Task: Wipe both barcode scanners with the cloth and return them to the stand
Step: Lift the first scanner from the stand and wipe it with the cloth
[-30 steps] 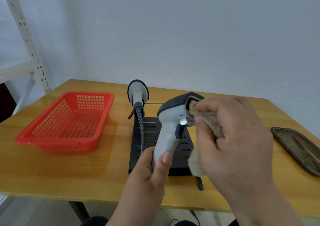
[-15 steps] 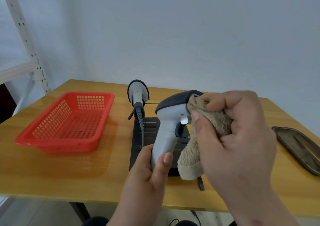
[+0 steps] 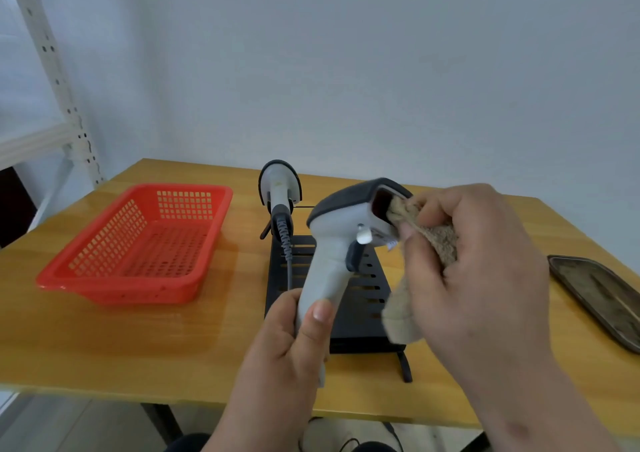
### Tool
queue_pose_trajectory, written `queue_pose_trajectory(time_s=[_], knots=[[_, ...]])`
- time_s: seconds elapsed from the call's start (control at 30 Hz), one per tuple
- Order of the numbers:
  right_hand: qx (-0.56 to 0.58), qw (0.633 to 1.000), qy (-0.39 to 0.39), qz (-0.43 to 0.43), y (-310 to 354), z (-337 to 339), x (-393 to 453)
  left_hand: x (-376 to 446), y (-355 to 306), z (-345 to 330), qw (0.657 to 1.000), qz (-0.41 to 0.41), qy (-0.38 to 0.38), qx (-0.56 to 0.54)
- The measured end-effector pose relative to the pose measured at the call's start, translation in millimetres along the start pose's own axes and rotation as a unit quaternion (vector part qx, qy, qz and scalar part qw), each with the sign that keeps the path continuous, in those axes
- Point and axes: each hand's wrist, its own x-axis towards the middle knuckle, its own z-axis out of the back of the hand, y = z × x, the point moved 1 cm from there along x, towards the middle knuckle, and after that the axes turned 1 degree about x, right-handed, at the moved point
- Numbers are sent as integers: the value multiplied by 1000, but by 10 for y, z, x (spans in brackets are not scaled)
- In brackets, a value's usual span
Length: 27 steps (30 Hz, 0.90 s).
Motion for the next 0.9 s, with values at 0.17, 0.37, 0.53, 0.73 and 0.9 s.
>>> queue_pose_trajectory(time_s=[0.17, 0.37, 0.53, 0.73, 0.9], knots=[[-24, 994, 65, -85, 2, 54, 4, -7, 6, -26, 999, 34, 9, -34], [239, 928, -25, -286, -71, 184, 49, -11, -9, -49, 992, 91, 46, -80], [-29, 999, 1, -44, -35, 74, 38, -28, -24, -76, 990, 99, 56, -86], [-12, 1000, 15, -21, 19, -7, -20, -23, 22, -60, 996, 70, 44, -44], [78, 996, 30, -17, 40, 15, -35, -14, 55, -21, 1000, 7, 3, 7]])
